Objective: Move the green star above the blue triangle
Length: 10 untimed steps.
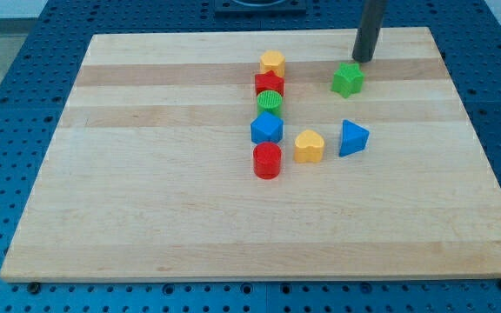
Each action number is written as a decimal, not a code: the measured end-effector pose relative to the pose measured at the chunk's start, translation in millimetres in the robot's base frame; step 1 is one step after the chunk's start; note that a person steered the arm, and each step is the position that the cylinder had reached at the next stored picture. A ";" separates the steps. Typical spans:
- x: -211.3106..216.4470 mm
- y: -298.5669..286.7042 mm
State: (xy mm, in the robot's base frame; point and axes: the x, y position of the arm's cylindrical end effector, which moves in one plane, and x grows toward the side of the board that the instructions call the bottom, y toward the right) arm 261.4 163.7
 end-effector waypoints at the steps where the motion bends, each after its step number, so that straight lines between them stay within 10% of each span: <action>1: 44.2 -1.6; 4: 74.5 -1.6; 6: -5.2 -1.8; 10: 46.9 -30.5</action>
State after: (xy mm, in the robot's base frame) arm 308.3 133.2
